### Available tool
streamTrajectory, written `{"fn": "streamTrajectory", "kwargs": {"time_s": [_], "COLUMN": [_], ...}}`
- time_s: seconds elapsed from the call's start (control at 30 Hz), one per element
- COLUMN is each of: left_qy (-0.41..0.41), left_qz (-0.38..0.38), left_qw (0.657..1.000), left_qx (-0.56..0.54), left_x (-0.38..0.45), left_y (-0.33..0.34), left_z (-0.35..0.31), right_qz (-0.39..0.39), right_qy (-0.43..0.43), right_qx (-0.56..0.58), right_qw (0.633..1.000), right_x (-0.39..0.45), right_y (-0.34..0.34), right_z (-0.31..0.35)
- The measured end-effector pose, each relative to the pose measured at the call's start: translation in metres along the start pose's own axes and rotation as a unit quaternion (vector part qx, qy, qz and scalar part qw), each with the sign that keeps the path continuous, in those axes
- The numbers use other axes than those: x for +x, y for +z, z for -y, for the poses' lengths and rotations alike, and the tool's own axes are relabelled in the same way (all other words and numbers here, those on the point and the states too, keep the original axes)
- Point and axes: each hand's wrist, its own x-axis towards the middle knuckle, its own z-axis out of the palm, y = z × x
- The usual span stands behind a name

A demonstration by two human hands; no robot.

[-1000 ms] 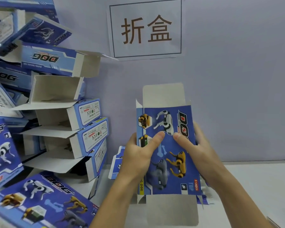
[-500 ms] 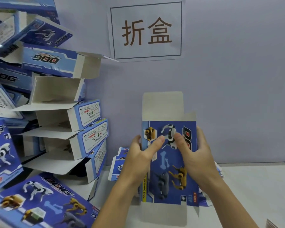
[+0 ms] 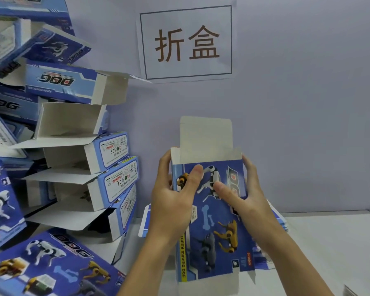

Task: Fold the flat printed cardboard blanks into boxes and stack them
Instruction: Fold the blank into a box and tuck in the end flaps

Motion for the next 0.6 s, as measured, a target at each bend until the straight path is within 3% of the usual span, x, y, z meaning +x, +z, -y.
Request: {"fn": "streamTrajectory", "kwargs": {"time_s": [0.23, 0.37, 0.6], "left_qy": [0.004, 0.015, -0.008], "left_qz": [0.026, 0.004, 0.002], "left_qw": [1.000, 1.000, 1.000], "left_qx": [0.011, -0.008, -0.021], "left_x": [0.002, 0.003, -0.001], "left_y": [0.004, 0.003, -0.001], "left_z": [-0.010, -0.009, -0.011], "right_qz": [-0.009, -0.039, -0.034], "right_qy": [-0.044, -0.077, -0.097], "right_qx": [-0.020, -0.038, 0.009], "right_qw": [0.999, 0.996, 0.995], "right_x": [0.004, 0.003, 0.004], "right_y": [-0.008, -0.001, 0.004], "right_z": [0.016, 0.015, 0.014]}}
